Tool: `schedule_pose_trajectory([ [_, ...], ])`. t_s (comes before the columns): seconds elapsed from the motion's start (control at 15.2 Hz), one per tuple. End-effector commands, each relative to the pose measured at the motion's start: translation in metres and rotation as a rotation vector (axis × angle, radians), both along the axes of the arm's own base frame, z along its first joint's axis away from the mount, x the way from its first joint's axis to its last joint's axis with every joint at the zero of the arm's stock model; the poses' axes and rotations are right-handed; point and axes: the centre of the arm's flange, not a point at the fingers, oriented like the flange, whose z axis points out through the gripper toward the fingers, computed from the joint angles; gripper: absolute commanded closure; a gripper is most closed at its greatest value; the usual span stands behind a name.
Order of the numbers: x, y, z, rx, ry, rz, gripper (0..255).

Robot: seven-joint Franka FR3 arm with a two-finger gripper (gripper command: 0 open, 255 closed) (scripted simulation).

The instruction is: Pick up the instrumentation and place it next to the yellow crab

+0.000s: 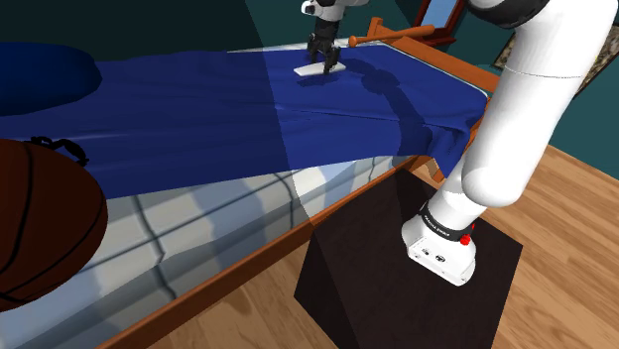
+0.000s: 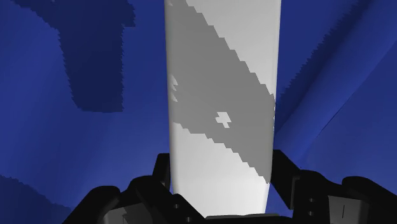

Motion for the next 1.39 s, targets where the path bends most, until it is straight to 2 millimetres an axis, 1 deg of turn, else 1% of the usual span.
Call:
schedule_pose_trajectory([
  [0.0,0.000,0.000,0.010,0.000,0.000,0.000,255],
  [0.13,0.000,0.000,0.019,0.000,0.000,0.000,255],
  [1.32,-0.021,0.237,0.020,0.000,0.000,0.000,255],
])
